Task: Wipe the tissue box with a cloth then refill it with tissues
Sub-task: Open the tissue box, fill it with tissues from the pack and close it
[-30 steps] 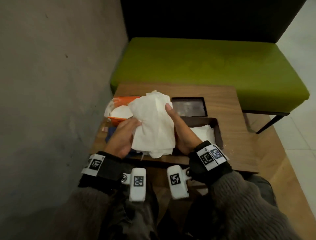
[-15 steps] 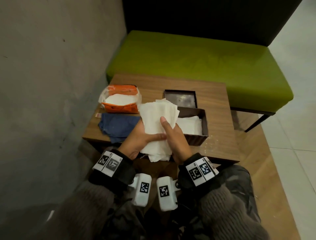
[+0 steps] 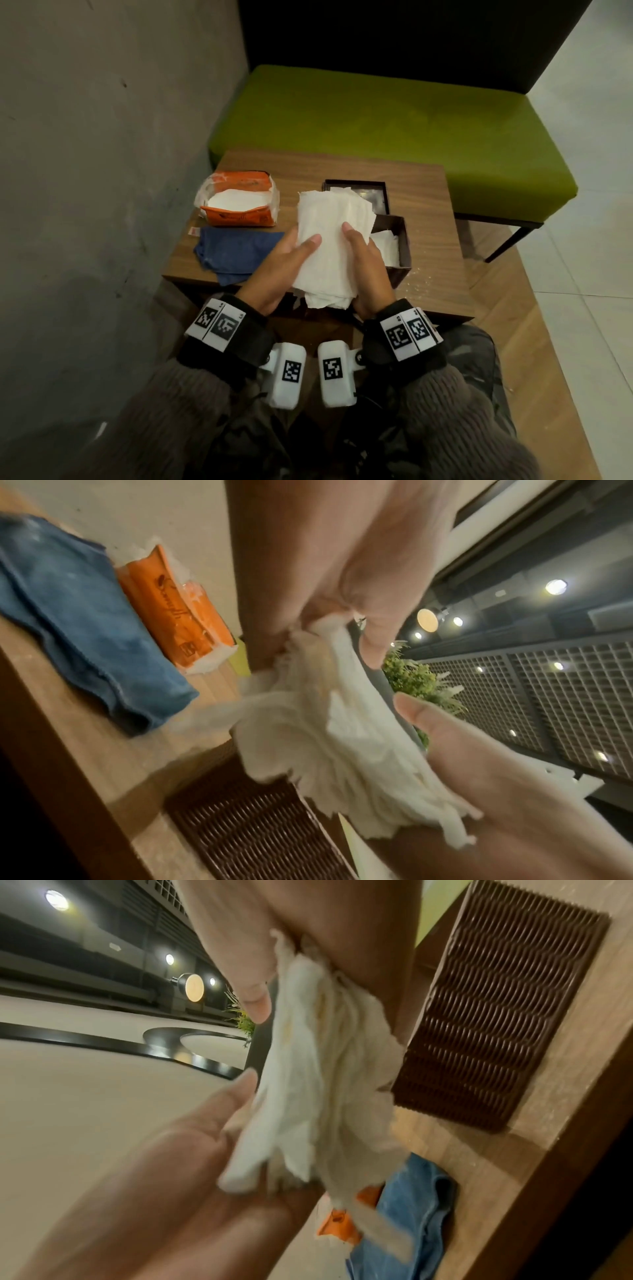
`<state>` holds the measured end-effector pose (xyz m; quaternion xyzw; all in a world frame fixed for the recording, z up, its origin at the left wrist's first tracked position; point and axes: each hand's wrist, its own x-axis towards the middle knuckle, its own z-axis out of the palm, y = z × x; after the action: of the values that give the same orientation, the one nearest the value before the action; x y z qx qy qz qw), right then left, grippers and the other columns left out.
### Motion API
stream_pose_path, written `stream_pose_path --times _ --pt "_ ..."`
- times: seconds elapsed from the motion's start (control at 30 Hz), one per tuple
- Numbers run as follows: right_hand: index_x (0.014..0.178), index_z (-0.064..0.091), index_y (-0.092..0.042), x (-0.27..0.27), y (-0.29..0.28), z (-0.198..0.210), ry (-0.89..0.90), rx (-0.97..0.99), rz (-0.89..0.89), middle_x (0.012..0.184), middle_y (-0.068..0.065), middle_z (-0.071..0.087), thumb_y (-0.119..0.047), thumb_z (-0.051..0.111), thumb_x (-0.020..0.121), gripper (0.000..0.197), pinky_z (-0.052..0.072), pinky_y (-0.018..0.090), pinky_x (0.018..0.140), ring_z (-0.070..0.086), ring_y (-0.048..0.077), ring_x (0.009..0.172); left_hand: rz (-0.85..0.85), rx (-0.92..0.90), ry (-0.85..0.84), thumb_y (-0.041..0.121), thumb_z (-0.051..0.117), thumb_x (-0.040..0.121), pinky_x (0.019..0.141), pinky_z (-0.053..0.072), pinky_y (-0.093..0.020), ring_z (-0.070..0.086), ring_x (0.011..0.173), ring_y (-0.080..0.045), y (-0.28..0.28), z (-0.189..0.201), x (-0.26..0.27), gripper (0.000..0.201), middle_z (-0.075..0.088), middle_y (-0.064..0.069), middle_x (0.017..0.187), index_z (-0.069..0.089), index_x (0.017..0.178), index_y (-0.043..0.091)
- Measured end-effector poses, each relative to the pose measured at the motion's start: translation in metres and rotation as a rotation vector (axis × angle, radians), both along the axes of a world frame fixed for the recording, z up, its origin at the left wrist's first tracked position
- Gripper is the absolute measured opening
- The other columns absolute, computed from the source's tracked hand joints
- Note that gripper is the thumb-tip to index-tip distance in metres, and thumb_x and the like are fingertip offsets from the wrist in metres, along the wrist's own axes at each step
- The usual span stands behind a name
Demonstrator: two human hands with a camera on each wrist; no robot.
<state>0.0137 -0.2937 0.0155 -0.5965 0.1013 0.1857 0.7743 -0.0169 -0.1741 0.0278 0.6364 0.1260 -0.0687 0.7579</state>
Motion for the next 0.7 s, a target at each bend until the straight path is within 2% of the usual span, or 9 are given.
stream_pose_path --times 0.1,0.23,0.33,0.4,0.47,0.53,0.57,0.63,0.7 --pt "0.129 0.05 -0.012 0.001 -0.003 0.001 0.059 0.004 0.025 0.117 0.014 0.065 -0.027 0.047 0.094 0.039 0.054 0.043 0.086 0.063 0.03 0.105 -0.139 0.014 0.034 0.024 0.047 0.096 0.086 0.054 -0.025 0.061 0.109 -0.014 0.002 0.003 0.002 0.037 0.061 0.0 0.121 0.043 0.133 0.021" --pt "0.129 0.049 -0.013 0.011 -0.02 0.005 -0.032 -0.046 0.004 0.118 0.012 0.063 -0.014 0.047 0.093 0.036 0.053 0.046 0.085 0.061 0.032 0.107 -0.147 -0.037 0.076 0.037 0.055 0.089 0.097 0.048 -0.037 0.059 0.114 -0.015 0.026 0.0 0.003 0.048 0.059 -0.002 0.129 0.044 0.132 0.021" --pt "0.135 0.043 -0.014 0.015 -0.025 0.008 -0.108 0.041 -0.056 0.127 0.009 0.06 -0.005 0.051 0.092 0.044 0.053 0.047 0.09 0.06 0.028 0.113 -0.279 -0.079 0.161 0.056 0.077 0.062 0.097 0.048 -0.036 0.06 0.115 -0.018 0.031 -0.011 -0.007 0.079 0.062 -0.002 0.126 0.048 0.127 0.022" --pt "0.138 0.04 -0.013 0.015 -0.025 0.006 -0.173 0.095 -0.04 0.13 0.008 0.059 0.001 0.053 0.09 0.052 0.053 0.042 0.093 0.06 0.025 0.116 -0.341 -0.109 0.174 0.058 0.082 0.051 0.096 0.049 -0.038 0.06 0.115 -0.019 0.027 -0.017 -0.011 0.086 0.064 -0.001 0.124 0.05 0.124 0.025" --pt "0.138 0.041 -0.013 0.012 -0.026 0.005 -0.211 0.082 0.022 0.128 0.008 0.06 0.004 0.057 0.088 0.055 0.054 0.04 0.091 0.061 0.023 0.114 -0.234 -0.193 0.129 0.045 0.079 0.066 0.093 0.05 -0.043 0.059 0.115 -0.021 0.023 -0.019 -0.009 0.071 0.062 -0.004 0.126 0.049 0.127 0.023" --pt "0.137 0.042 -0.012 0.007 -0.029 0.004 -0.215 0.056 0.091 0.127 0.008 0.061 0.001 0.063 0.085 0.058 0.056 0.04 0.088 0.062 0.023 0.113 -0.064 -0.228 0.085 0.026 0.064 0.084 0.094 0.049 -0.044 0.058 0.117 -0.026 0.022 -0.015 -0.004 0.054 0.06 -0.008 0.128 0.045 0.133 0.015" --pt "0.137 0.041 -0.012 0.006 -0.033 0.003 -0.194 0.058 0.116 0.128 0.009 0.061 -0.002 0.065 0.084 0.059 0.056 0.039 0.085 0.062 0.024 0.114 -0.017 -0.219 0.068 0.021 0.058 0.087 0.095 0.049 -0.043 0.057 0.118 -0.027 0.023 -0.014 -0.003 0.051 0.059 -0.01 0.129 0.044 0.135 0.012" --pt "0.139 0.041 -0.012 0.006 -0.044 0.001 -0.137 0.104 0.138 0.132 0.01 0.058 -0.014 0.067 0.085 0.06 0.056 0.04 0.086 0.06 0.025 0.117 0.01 -0.185 0.048 0.015 0.053 0.09 0.096 0.048 -0.04 0.056 0.118 -0.026 0.03 -0.011 0.0 0.047 0.058 -0.011 0.13 0.043 0.136 0.01" --pt "0.139 0.043 -0.011 0.007 -0.056 0.002 -0.081 0.15 0.15 0.135 0.013 0.056 -0.038 0.069 0.081 0.069 0.052 0.049 0.094 0.057 0.029 0.121 -0.012 -0.142 0.037 0.013 0.051 0.092 0.096 0.048 -0.036 0.058 0.116 -0.023 0.037 -0.008 0.0 0.044 0.059 -0.01 0.128 0.044 0.135 0.011"
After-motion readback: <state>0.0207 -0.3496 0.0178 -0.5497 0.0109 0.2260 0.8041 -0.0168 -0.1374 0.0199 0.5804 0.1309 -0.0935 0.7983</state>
